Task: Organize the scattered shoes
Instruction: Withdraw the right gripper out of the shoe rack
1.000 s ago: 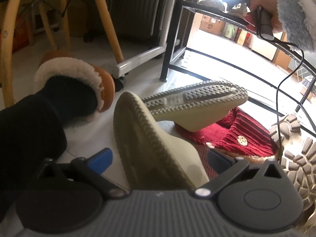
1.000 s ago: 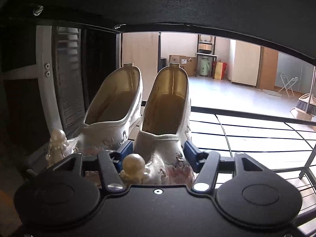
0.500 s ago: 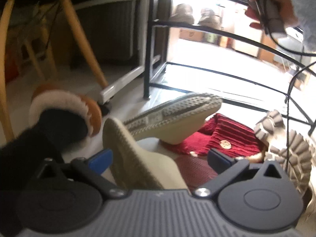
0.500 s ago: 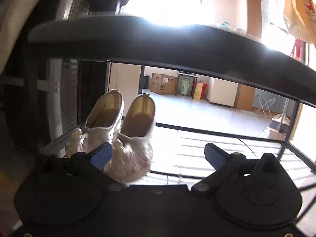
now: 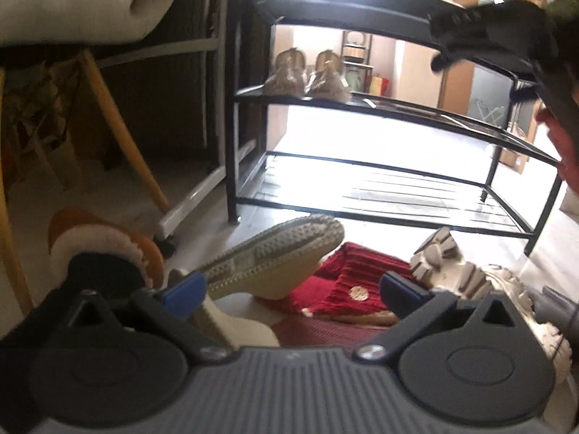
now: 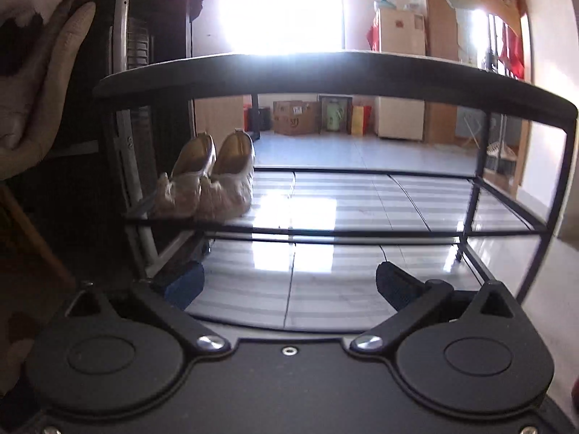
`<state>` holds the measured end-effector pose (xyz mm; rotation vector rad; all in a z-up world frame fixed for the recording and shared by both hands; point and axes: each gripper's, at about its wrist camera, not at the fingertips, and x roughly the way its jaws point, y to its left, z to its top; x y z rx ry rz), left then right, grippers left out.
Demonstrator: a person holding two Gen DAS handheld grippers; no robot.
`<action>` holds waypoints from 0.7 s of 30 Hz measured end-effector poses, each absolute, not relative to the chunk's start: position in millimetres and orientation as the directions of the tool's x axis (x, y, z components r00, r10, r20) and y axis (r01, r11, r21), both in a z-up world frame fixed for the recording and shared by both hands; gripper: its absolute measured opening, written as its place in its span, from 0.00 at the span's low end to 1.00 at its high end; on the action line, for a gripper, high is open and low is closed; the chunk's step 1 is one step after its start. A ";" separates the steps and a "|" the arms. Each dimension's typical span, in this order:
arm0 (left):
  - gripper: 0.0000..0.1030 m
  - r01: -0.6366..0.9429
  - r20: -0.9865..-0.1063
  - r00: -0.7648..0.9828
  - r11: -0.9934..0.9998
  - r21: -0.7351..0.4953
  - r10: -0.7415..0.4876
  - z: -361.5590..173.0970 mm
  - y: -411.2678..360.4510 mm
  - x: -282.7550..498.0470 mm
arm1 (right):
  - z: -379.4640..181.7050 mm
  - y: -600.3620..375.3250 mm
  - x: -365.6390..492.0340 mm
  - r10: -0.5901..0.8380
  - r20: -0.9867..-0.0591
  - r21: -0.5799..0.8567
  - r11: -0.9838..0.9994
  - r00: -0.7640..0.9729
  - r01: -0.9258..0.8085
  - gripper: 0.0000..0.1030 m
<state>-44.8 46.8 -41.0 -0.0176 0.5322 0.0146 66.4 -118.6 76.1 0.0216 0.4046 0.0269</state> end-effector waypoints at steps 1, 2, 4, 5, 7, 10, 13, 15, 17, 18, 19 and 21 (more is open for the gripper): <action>1.00 -0.013 -0.505 0.863 1.000 -0.009 0.007 -36.8 44.1 -46.4 | 74.6 -120.7 61.9 0.028 -0.396 0.030 0.999 0.918 -0.018 1.00; 1.00 -0.008 -0.502 0.865 1.000 -0.004 0.005 -32.6 41.5 -48.0 | 71.7 -124.9 54.3 0.027 -0.403 0.038 0.999 0.915 -0.012 1.00; 1.00 0.001 -0.504 0.864 1.000 -0.002 -0.002 -28.8 35.9 -49.5 | 66.4 -133.3 40.2 0.029 -0.421 0.057 0.998 0.907 -0.005 1.00; 1.00 0.005 -0.505 0.863 1.000 -0.002 -0.005 -27.2 33.1 -50.2 | 64.3 -137.2 32.6 0.030 -0.423 0.065 0.998 0.906 -0.003 1.00; 1.00 0.014 -0.508 0.861 1.000 0.000 -0.012 -23.8 27.4 -51.6 | 60.7 -143.9 18.9 0.030 -0.424 0.077 0.997 0.905 0.003 1.00; 1.00 0.026 -0.512 0.858 1.000 0.002 -0.022 -18.7 19.0 -53.7 | 56.8 -153.2 -0.5 0.026 -0.416 0.087 0.996 0.909 0.012 1.00; 1.00 0.039 -0.517 0.856 0.999 0.004 -0.032 -13.6 10.5 -55.8 | 54.1 -160.9 -14.4 0.015 -0.411 0.096 0.995 0.911 0.026 1.00; 1.00 0.051 -0.528 0.848 0.999 -0.013 -0.050 -10.1 4.7 -55.2 | 51.1 -167.0 -23.6 0.008 -0.411 0.095 0.995 0.912 0.034 1.00; 1.00 0.064 -0.540 0.839 0.997 -0.035 -0.072 -8.6 1.3 -53.1 | 49.5 -171.7 -30.5 -0.004 -0.403 0.096 0.994 0.915 0.047 1.00; 1.00 0.072 -0.543 0.836 0.996 -0.045 -0.085 -8.1 -0.1 -52.8 | 48.7 -174.9 -34.2 -0.007 -0.398 0.104 0.993 0.917 0.053 1.00; 1.00 0.080 -0.546 0.832 0.995 -0.055 -0.097 -7.6 -1.4 -52.5 | 47.9 -178.3 -38.1 -0.008 -0.394 0.114 0.992 0.919 0.058 1.00; 1.00 0.089 -0.552 0.826 0.994 -0.068 -0.111 -6.7 -6.7 -52.3 | 46.0 -183.6 -44.8 -0.005 -0.388 0.139 0.988 0.921 0.064 1.00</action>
